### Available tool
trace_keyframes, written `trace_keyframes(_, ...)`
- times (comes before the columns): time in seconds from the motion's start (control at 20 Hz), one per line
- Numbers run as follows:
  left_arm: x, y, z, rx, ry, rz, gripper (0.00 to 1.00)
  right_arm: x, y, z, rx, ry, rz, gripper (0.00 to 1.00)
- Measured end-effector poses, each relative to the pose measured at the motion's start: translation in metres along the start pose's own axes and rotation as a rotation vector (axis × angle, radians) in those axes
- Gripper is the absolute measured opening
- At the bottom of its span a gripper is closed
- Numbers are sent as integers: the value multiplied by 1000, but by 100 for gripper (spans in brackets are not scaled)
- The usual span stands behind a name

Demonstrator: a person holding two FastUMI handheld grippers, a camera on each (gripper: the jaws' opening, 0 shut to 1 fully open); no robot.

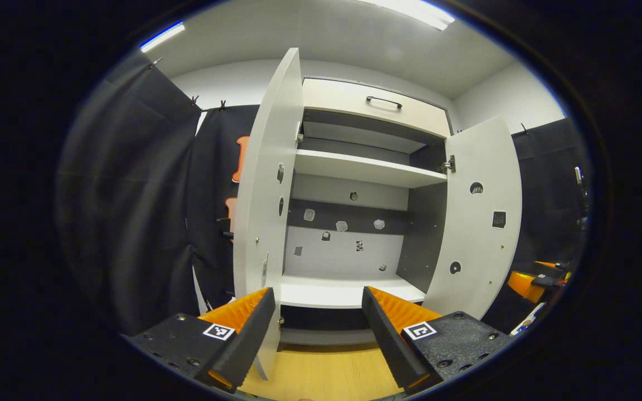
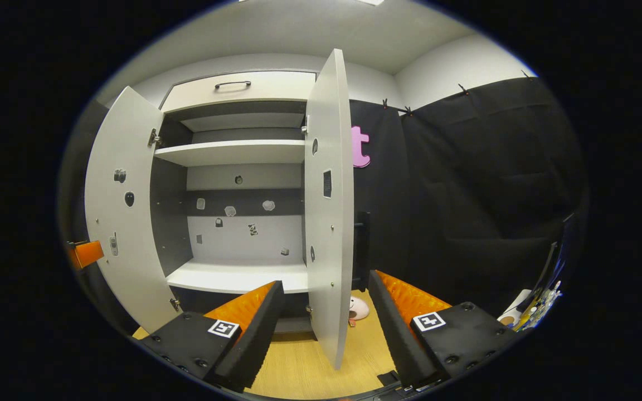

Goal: Open the right door of the double-door shoe cabinet with the right hand, and open the left door with the left hand.

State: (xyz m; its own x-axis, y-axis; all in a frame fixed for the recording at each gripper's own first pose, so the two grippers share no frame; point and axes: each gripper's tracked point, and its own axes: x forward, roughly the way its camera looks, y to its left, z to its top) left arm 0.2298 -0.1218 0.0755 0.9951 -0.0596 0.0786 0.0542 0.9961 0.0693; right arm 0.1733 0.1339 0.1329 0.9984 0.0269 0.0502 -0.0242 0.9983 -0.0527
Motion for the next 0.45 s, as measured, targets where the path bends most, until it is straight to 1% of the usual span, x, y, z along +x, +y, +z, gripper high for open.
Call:
trace_keyframes(0.05, 1, 2, 1, -4, -2, 7, 92, -2, 1, 1, 0, -3, 1, 98)
trace_keyframes(0.1, -1, 3, 3, -8, -7, 6, 95, -2, 0, 3, -1, -8, 0, 98)
trace_keyframes(0.15, -1, 3, 7, -6, -16, 6, 95, -3, 1, 3, 2, -12, -2, 98)
trace_keyframes(0.2, -3, 6, 11, 2, -25, 12, 95, -3, 2, 3, 6, -13, -1, 91)
trace_keyframes(0.25, -4, 9, 13, 17, -29, 18, 96, -3, 4, 3, 11, -13, 2, 98)
trace_keyframes(0.3, -6, 10, 16, 31, -37, 21, 97, -3, 5, 2, 14, -12, 4, 98)
trace_keyframes(0.35, -6, 12, 20, 43, -50, 30, 95, -3, 6, 1, 15, -10, 1, 98)
trace_keyframes(0.4, -7, 14, 23, 48, -55, 43, 95, -2, 7, 0, 16, -10, 2, 91)
trace_keyframes(0.45, -6, 13, 23, 48, -56, 43, 94, -2, 9, -1, 15, -5, 8, 91)
